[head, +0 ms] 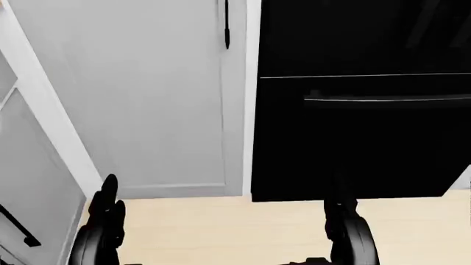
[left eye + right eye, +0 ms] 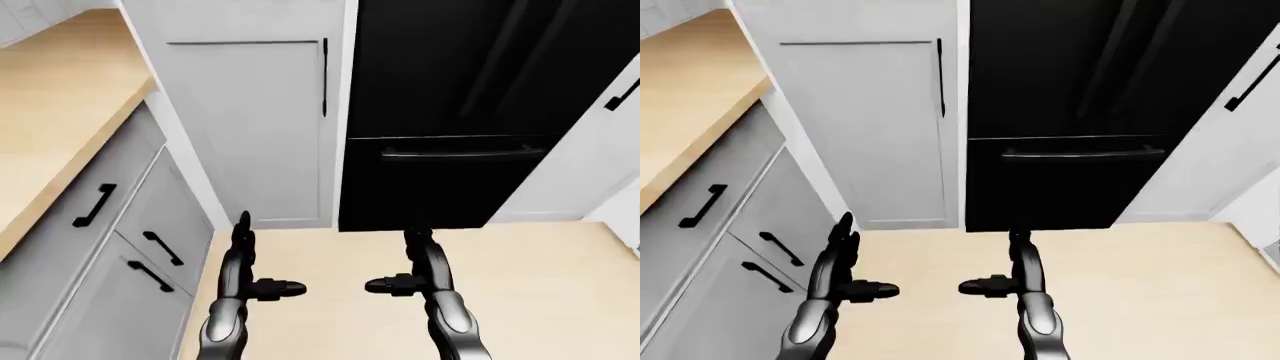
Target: Navigate to the stove.
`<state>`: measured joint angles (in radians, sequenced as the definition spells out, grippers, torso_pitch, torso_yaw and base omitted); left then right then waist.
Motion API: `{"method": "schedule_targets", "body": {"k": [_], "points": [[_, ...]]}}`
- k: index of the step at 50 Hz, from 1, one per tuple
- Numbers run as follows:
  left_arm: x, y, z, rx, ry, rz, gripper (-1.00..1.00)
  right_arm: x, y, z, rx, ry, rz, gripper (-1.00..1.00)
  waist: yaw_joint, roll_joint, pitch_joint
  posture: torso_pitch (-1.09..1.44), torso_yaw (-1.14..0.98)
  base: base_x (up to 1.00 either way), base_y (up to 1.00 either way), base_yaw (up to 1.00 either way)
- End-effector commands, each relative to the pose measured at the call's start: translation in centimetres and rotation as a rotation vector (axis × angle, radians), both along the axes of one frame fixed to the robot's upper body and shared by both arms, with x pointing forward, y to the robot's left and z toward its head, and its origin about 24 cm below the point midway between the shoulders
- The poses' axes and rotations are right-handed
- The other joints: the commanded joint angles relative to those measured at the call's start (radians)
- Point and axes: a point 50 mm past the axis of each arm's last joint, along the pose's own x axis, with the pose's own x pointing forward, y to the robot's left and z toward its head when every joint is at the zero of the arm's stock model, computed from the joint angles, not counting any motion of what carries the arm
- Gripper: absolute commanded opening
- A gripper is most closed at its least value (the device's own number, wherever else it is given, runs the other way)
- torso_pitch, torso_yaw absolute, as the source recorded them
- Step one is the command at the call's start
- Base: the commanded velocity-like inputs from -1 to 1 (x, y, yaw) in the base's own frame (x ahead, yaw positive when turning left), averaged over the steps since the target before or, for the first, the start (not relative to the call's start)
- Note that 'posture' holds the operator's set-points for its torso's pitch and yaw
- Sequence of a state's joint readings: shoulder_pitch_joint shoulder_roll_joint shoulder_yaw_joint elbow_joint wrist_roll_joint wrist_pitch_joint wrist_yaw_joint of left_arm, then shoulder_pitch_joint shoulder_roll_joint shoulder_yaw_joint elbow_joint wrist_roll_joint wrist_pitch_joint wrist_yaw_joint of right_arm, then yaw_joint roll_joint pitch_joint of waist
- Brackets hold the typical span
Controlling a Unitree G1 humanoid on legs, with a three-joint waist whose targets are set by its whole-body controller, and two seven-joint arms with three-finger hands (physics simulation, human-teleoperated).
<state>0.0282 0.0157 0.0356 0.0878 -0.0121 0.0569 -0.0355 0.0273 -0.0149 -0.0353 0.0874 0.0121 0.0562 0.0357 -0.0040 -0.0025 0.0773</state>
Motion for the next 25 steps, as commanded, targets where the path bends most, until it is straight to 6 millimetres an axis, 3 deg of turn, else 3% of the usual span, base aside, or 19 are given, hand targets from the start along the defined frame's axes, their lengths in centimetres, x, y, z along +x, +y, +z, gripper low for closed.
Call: {"method": "schedule_targets", "body": {"k": [1, 3, 4, 5, 7, 8, 20, 25], "points": [[1.0, -0.1, 3.3, 0.001, -0.168, -0.010, 1.00, 1.1, 0.2, 3.0, -0.017, -0.160, 0.013, 1.00, -0.002, -0.008, -0.001, 0.00, 0.00, 0.00, 0.00, 0.00], [1.0, -0.1, 3.3, 0.002, -0.168, -0.011, 1.00, 1.0, 0.2, 3.2, -0.016, -0.159, 0.015, 1.00, 0.007, -0.001, -0.062, 0.00, 0.00, 0.00, 0.00, 0.00], [1.0, -0.2, 3.4, 0.002, -0.168, -0.011, 1.00, 1.0, 0.2, 3.1, -0.020, -0.158, 0.017, 1.00, 0.007, -0.001, -0.052, 0.00, 0.00, 0.00, 0.00, 0.00], [0.9, -0.2, 3.5, 0.004, -0.174, -0.013, 1.00, 1.1, 0.2, 3.0, -0.019, -0.158, 0.018, 1.00, 0.007, -0.006, -0.017, 0.00, 0.00, 0.00, 0.00, 0.00], [1.0, -0.2, 3.3, 0.004, -0.172, -0.012, 1.00, 1.0, 0.3, 3.1, -0.022, -0.156, 0.025, 1.00, 0.007, -0.008, -0.069, 0.00, 0.00, 0.00, 0.00, 0.00], [1.0, -0.2, 3.3, 0.002, -0.170, -0.012, 1.00, 1.1, 0.3, 3.1, -0.023, -0.156, 0.023, 1.00, 0.008, -0.008, -0.074, 0.00, 0.00, 0.00, 0.00, 0.00], [1.4, 0.2, 4.3, -0.057, -0.205, 0.015, 1.00, 1.3, 0.3, 4.1, -0.013, -0.172, 0.029, 1.00, 0.008, -0.005, -0.088, 0.00, 0.00, 0.00, 0.00, 0.00], [1.5, 1.5, 6.8, -0.020, -0.290, 0.078, 1.00, 0.4, -0.5, 8.0, -0.061, -0.272, -0.005, 1.00, 0.010, -0.005, -0.094, 0.00, 0.00, 0.00, 0.00, 0.00]]}}
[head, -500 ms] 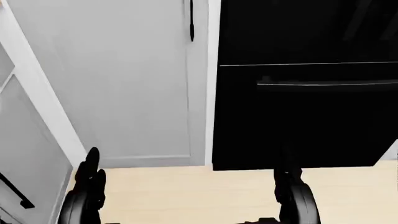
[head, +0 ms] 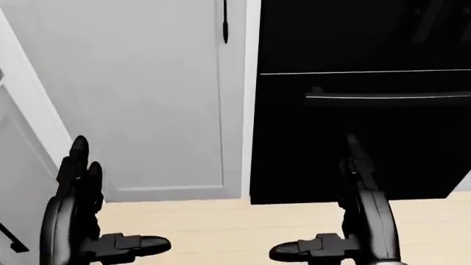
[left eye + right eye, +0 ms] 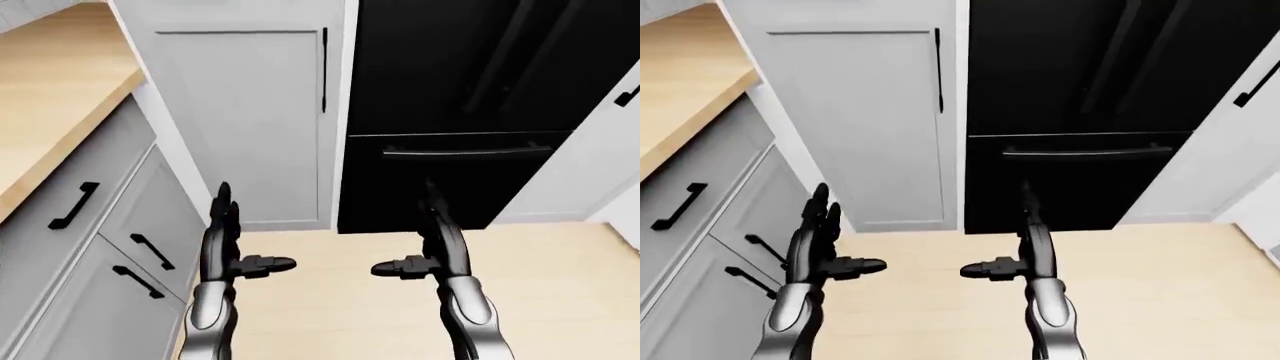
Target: Navigate to the stove.
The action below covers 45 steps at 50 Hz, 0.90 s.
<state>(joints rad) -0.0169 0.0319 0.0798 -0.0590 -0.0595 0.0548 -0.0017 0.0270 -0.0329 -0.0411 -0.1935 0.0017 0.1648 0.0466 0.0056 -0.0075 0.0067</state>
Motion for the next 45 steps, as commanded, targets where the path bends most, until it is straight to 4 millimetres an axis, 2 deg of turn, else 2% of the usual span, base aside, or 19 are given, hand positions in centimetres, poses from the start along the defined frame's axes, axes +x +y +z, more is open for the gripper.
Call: {"method": "schedule_targets", "body": {"k": [1, 4, 13, 15, 18, 21, 30, 33, 45], "points": [[0.1, 0.3, 2.7, 0.018, -0.117, 0.016, 1.00, -0.2, -0.1, 3.3, -0.012, -0.108, -0.001, 1.00, 0.001, 0.000, -0.023, 0.00, 0.00, 0.00, 0.00, 0.00], [-0.8, 0.7, 5.6, -0.030, -0.142, 0.027, 1.00, -0.8, -0.4, 5.5, 0.004, -0.149, -0.007, 1.00, -0.001, 0.002, -0.022, 0.00, 0.00, 0.00, 0.00, 0.00], [-2.9, 1.0, 11.3, -0.019, -0.258, 0.011, 1.00, -3.0, -0.6, 12.0, 0.003, -0.254, -0.019, 1.00, 0.000, 0.003, -0.015, 0.00, 0.00, 0.00, 0.00, 0.00], [-3.3, 1.3, 12.5, -0.024, -0.277, 0.014, 1.00, -3.4, -0.4, 12.9, -0.004, -0.270, -0.018, 1.00, 0.000, 0.004, -0.012, 0.00, 0.00, 0.00, 0.00, 0.00], [-3.1, 1.5, 12.4, -0.035, -0.258, 0.014, 1.00, -3.6, -0.3, 13.6, -0.018, -0.291, -0.016, 1.00, 0.000, 0.004, -0.004, 0.00, 0.00, 0.00, 0.00, 0.00], [-3.4, 1.6, 13.0, -0.029, -0.279, 0.018, 1.00, -4.1, -0.5, 14.5, -0.019, -0.305, -0.019, 1.00, 0.001, 0.006, -0.005, 0.00, 0.00, 0.00, 0.00, 0.00], [-5.4, 2.2, 16.9, -0.020, -0.364, 0.034, 1.00, -4.7, -1.2, 17.4, -0.043, -0.392, -0.051, 1.00, 0.000, 0.004, 0.007, 0.00, 0.00, 0.00, 0.00, 0.00], [-5.8, 2.3, 17.2, -0.021, -0.373, 0.037, 1.00, -5.1, -1.3, 18.3, -0.043, -0.412, -0.051, 1.00, 0.003, 0.001, 0.009, 0.00, 0.00, 0.00, 0.00, 0.00], [-5.7, 2.2, 17.3, -0.006, -0.377, 0.035, 1.00, -5.9, -1.3, 18.9, -0.021, -0.441, -0.028, 1.00, 0.004, -0.013, 0.022, 0.00, 0.00, 0.00, 0.00, 0.00]]}}
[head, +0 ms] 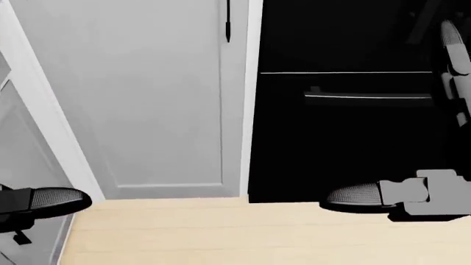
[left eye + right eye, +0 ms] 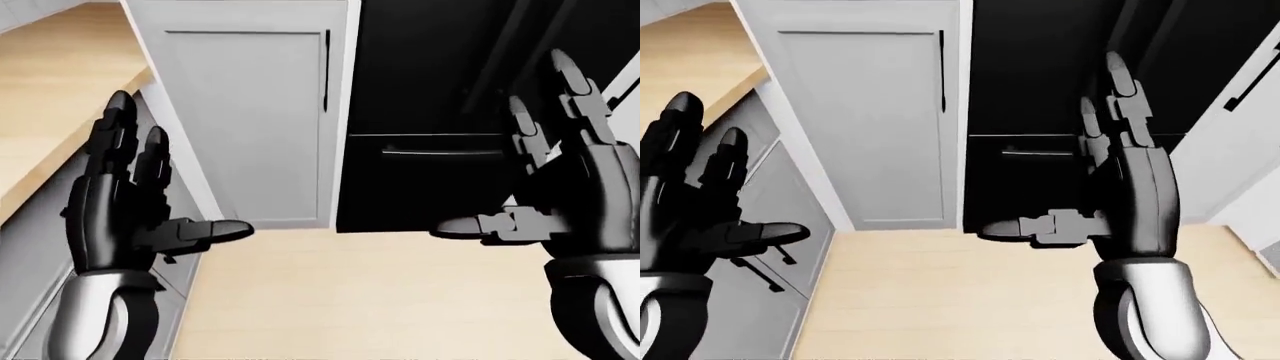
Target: Navigate to the stove.
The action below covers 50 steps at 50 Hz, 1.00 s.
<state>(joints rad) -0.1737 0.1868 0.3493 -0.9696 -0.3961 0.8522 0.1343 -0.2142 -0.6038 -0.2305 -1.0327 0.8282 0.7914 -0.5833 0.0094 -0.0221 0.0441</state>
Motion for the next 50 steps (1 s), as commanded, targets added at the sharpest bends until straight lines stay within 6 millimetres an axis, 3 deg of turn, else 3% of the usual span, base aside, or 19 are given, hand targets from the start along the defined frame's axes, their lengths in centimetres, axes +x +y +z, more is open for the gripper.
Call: {"method": "schedule_targets", "body": {"k": [1, 5, 7, 10, 12, 15, 24, 26, 27, 28, 29, 32, 37, 40, 41, 42, 43, 45, 50], "points": [[-0.4, -0.1, 1.1, 0.017, -0.078, 0.001, 1.00, -0.4, 0.0, 0.9, 0.003, -0.074, 0.008, 1.00, 0.000, 0.001, -0.015, 0.00, 0.00, 0.00, 0.00, 0.00], [-0.4, -0.1, 1.0, 0.017, -0.076, 0.003, 1.00, -0.4, 0.1, 0.7, 0.004, -0.071, 0.015, 1.00, -0.013, 0.004, -0.036, 0.00, 0.00, 0.00, 0.00, -0.10], [-0.4, -0.1, 1.1, 0.017, -0.076, 0.002, 1.00, -0.3, 0.1, 0.6, 0.005, -0.068, 0.019, 1.00, -0.021, 0.005, -0.018, 0.00, 0.00, 0.00, 0.00, -0.82], [-0.5, -0.1, 1.1, 0.018, -0.077, 0.003, 1.00, -0.4, 0.1, 0.5, 0.005, -0.066, 0.016, 1.00, -0.018, -0.017, -0.016, 0.00, 0.00, 0.00, 0.00, -0.93], [-0.5, -0.1, 1.0, 0.018, -0.076, 0.003, 1.00, -0.4, 0.1, 0.4, 0.004, -0.066, 0.017, 1.00, -0.020, -0.060, -0.031, 0.00, 0.00, 0.00, 0.00, -0.95], [-0.6, -0.1, 1.0, 0.019, -0.077, 0.003, 1.00, -0.4, 0.2, 0.3, 0.004, -0.064, 0.020, 1.00, -0.034, -0.049, -0.026, 0.00, 0.00, 0.00, 0.00, -0.91], [-0.8, -0.3, 1.0, 0.034, -0.088, -0.005, 1.00, -0.3, 0.1, 0.0, 0.006, -0.061, 0.016, 1.00, -0.023, 0.048, 0.001, 0.00, 0.00, 0.00, 0.00, -0.76], [-0.6, -0.3, 0.9, 0.033, -0.085, -0.003, 1.00, -0.3, 0.1, -0.1, 0.005, -0.060, 0.014, 1.00, -0.020, 0.100, -0.014, 0.00, 0.00, 0.00, 0.00, -0.65], [-0.6, -0.3, 0.8, 0.033, -0.083, -0.004, 1.00, -0.3, 0.1, -0.2, 0.007, -0.059, 0.015, 1.00, -0.016, 0.130, -0.047, 0.00, 0.00, 0.00, 0.00, -0.58], [-0.6, -0.4, 0.9, 0.031, -0.085, -0.009, 1.00, -0.3, 0.1, -0.2, 0.007, -0.059, 0.014, 1.00, 0.003, 0.083, -0.008, 0.00, 0.00, 0.00, 0.00, -0.57], [-0.7, -0.4, 0.9, 0.034, -0.085, -0.010, 1.00, -0.2, 0.1, -0.2, 0.007, -0.058, 0.014, 1.00, -0.003, 0.097, 0.000, 0.00, 0.00, 0.00, 0.00, -0.56], [-0.6, -0.4, 0.9, 0.035, -0.085, -0.008, 1.00, -0.2, 0.1, -0.3, 0.006, -0.057, 0.016, 1.00, -0.006, 0.079, -0.021, 0.00, 0.00, 0.00, 0.00, -0.57], [-0.5, -0.4, 0.8, 0.037, -0.083, -0.009, 1.00, -0.2, 0.0, -0.2, 0.007, -0.056, 0.012, 1.00, 0.002, 0.021, -0.016, 0.00, 0.00, 0.00, 0.00, -0.57], [-0.5, -0.4, 0.8, 0.037, -0.082, -0.008, 1.00, -0.2, 0.0, -0.2, 0.005, -0.056, 0.010, 1.00, 0.001, -0.040, -0.029, 0.00, 0.00, 0.00, 0.00, -0.57], [-0.5, -0.4, 0.8, 0.037, -0.082, -0.008, 1.00, -0.2, 0.0, -0.3, 0.005, -0.056, 0.011, 1.00, -0.001, -0.072, -0.053, 0.00, 0.00, 0.00, 0.00, -0.56], [-0.5, -0.4, 0.8, 0.037, -0.082, -0.009, 1.00, -0.2, 0.0, -0.3, 0.005, -0.056, 0.011, 1.00, -0.017, -0.035, -0.015, 0.00, 0.00, 0.00, 0.00, -0.58], [-0.5, -0.4, 0.8, 0.036, -0.082, -0.008, 1.00, -0.2, 0.0, -0.3, 0.006, -0.056, 0.010, 1.00, -0.014, -0.047, -0.014, 0.00, 0.00, 0.00, 0.00, -0.57], [-0.6, -0.4, 0.8, 0.038, -0.083, -0.008, 1.00, -0.2, 0.0, -0.3, 0.007, -0.057, 0.010, 1.00, -0.027, -0.023, -0.024, 0.00, 0.00, 0.00, 0.00, -0.57], [-0.6, -0.4, 0.7, 0.038, -0.081, -0.009, 1.00, -0.3, 0.0, -0.4, 0.003, -0.056, 0.005, 1.00, -0.018, 0.032, 0.008, 0.00, 0.00, 0.00, 0.00, -0.57]]}}
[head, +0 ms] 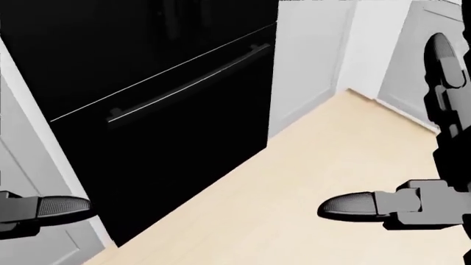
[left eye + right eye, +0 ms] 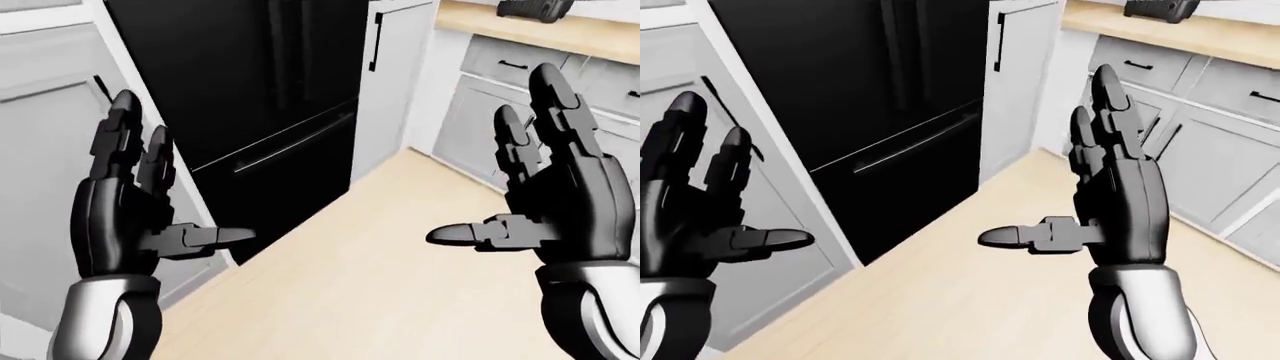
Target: Navigate to the stove.
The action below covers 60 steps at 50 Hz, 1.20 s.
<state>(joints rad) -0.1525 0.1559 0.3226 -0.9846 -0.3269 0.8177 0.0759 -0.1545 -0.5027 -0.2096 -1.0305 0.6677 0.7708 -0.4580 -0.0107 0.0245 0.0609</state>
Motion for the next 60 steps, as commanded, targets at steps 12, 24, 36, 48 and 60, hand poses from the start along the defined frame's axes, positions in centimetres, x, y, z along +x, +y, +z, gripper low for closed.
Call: {"method": "schedule_targets", "body": {"k": [12, 24, 36, 48, 60], "points": [[-0.14, -0.05, 0.72, 0.015, -0.056, 0.000, 1.00, -0.24, 0.14, 0.86, 0.001, -0.056, 0.007, 1.00, 0.014, -0.002, -0.030, 0.00, 0.00, 0.00, 0.00, -0.57], [-0.18, -0.08, 0.55, 0.015, -0.055, 0.000, 1.00, -0.26, 0.07, 0.58, 0.003, -0.053, 0.005, 1.00, -0.003, -0.044, -0.027, 0.00, 0.00, 0.00, 0.00, -0.57], [-0.19, 0.02, 0.42, 0.018, -0.052, 0.004, 1.00, -0.30, 0.04, 0.62, 0.005, -0.053, 0.002, 1.00, 0.011, 0.033, -0.037, 0.00, 0.00, 0.00, 0.00, -0.57], [0.02, -0.04, 0.31, 0.020, -0.054, 0.000, 1.00, -0.21, 0.07, 0.43, 0.009, -0.051, 0.002, 1.00, -0.007, -0.080, -0.041, 0.00, 0.00, 0.00, 0.00, -0.57], [-0.21, -0.10, 0.39, 0.017, -0.053, -0.004, 1.00, -0.22, -0.04, 0.31, 0.009, -0.050, -0.003, 1.00, 0.014, 0.052, -0.019, 0.00, 0.00, 0.00, 0.00, -0.57]]}}
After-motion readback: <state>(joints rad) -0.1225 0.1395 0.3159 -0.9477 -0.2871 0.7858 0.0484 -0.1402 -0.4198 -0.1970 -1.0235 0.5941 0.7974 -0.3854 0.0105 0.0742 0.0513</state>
